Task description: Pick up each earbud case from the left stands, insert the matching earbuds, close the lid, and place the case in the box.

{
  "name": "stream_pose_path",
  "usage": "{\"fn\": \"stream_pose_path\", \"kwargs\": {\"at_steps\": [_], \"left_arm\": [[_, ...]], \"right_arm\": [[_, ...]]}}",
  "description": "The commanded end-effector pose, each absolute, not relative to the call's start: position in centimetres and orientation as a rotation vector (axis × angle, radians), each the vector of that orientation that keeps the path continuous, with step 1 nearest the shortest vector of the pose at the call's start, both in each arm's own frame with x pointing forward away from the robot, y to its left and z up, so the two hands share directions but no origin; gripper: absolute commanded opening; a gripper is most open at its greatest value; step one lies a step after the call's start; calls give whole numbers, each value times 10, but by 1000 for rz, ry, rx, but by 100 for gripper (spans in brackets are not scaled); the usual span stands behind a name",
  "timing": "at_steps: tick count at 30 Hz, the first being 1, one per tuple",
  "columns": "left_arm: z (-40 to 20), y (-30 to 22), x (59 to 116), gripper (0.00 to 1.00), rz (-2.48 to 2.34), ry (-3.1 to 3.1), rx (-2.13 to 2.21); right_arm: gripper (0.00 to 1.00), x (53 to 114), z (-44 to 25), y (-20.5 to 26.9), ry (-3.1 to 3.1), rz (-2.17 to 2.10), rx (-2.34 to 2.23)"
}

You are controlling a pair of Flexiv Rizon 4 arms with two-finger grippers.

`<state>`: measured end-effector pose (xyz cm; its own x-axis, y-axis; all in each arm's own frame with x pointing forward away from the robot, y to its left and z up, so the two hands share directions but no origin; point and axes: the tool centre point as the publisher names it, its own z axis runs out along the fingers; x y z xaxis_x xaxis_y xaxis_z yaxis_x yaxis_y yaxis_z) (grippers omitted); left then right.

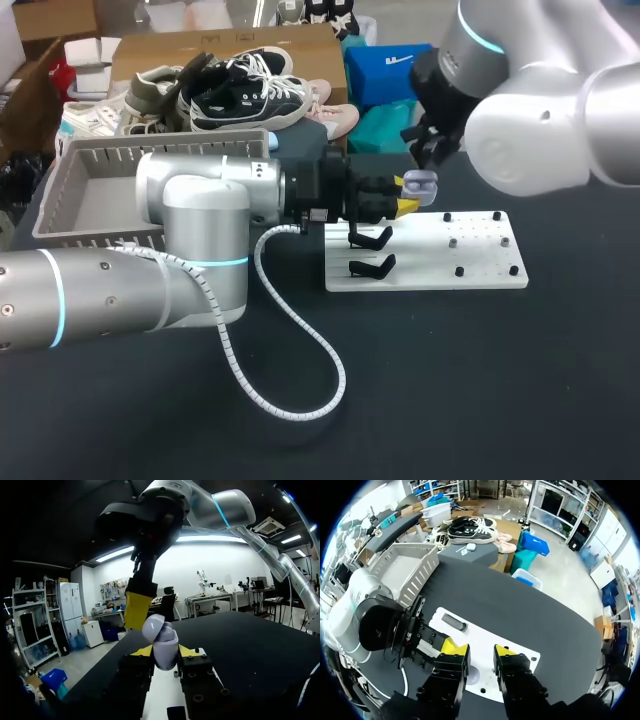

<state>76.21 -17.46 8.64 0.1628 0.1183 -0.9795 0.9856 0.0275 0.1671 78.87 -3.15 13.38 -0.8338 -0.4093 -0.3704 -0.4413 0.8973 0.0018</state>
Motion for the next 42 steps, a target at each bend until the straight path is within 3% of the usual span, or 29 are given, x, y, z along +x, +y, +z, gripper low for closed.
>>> {"fn": "stream_pose_path", "kwargs": {"at_steps": [1,20,42], "left_arm": [[86,-175,763,0,-1001,1184,1338],[109,-146,763,0,-908,1180,1362],[123,43,750,0,-516,1414,1180]], "right_arm": [[28,774,135,-34,2683,122,-615],[30,751,153,-68,2660,166,-397],[32,723,157,-65,2684,149,-280]]}}
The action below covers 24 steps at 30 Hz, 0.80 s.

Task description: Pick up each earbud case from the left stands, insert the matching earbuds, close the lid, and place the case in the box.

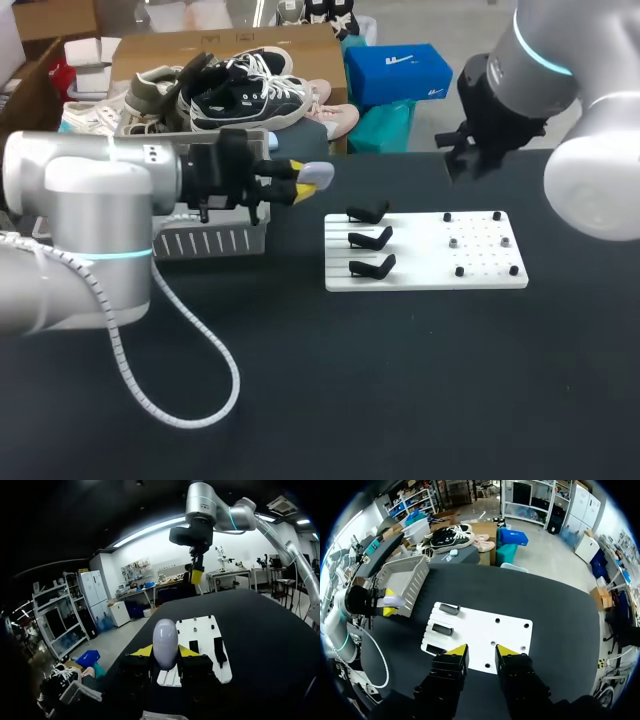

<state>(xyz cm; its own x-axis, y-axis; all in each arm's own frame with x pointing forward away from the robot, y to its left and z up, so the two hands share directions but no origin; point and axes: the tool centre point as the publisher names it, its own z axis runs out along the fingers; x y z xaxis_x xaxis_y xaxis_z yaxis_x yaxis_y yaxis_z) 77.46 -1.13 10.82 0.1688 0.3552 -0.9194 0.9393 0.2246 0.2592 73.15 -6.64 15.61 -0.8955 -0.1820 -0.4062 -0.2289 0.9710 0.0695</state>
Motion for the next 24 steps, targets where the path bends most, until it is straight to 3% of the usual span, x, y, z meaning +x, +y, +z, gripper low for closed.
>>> {"fn": "stream_pose_path", "kwargs": {"at_steps": [1,12,24], "left_arm": [[125,50,749,0,-503,1416,1172],[127,117,755,0,-404,1509,1093],[85,158,814,0,-468,1660,1040]], "right_arm": [[32,722,158,-65,2684,146,-280],[32,718,159,-59,2695,123,-263],[33,719,148,-55,2735,112,-259]]}}
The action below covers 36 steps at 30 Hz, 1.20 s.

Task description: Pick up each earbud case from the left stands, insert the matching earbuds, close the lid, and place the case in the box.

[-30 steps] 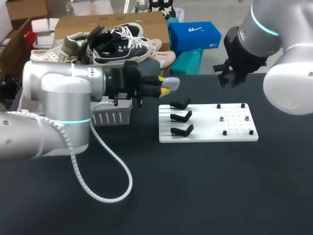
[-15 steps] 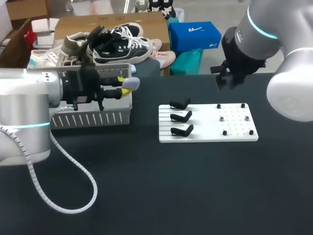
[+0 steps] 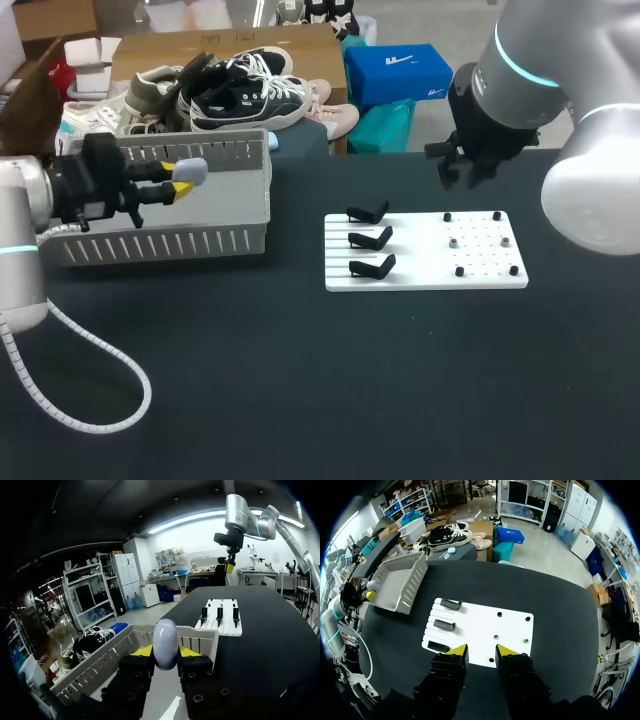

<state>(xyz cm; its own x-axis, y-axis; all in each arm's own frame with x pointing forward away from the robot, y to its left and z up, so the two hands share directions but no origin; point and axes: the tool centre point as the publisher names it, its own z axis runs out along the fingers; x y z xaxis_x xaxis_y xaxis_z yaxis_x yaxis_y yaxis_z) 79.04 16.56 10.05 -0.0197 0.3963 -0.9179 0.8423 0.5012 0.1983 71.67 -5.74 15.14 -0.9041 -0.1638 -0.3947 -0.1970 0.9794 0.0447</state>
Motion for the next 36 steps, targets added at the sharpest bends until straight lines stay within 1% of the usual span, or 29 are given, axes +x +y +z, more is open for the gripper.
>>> {"fn": "stream_pose_path", "kwargs": {"at_steps": [1,10,17,18,20,21,27,36], "left_arm": [[82,157,819,0,-466,1684,1046],[54,156,850,0,-548,1841,1034],[48,157,852,0,-564,1864,1021],[48,157,852,19,-565,1865,1021],[49,156,851,52,-568,1867,1013],[50,156,849,100,-575,1866,1008],[56,154,838,100,-568,1836,1001],[100,126,806,100,-620,1750,996]], "right_arm": [[33,719,147,-54,2740,114,-261],[32,721,139,-54,2754,133,-264],[31,720,134,-57,2762,143,-257],[31,720,134,-57,2763,144,-256],[32,720,134,-57,2764,148,-254],[31,719,134,-57,2764,150,-253],[32,717,138,-58,2744,170,-248],[35,712,160,-64,2668,240,-233]]}}
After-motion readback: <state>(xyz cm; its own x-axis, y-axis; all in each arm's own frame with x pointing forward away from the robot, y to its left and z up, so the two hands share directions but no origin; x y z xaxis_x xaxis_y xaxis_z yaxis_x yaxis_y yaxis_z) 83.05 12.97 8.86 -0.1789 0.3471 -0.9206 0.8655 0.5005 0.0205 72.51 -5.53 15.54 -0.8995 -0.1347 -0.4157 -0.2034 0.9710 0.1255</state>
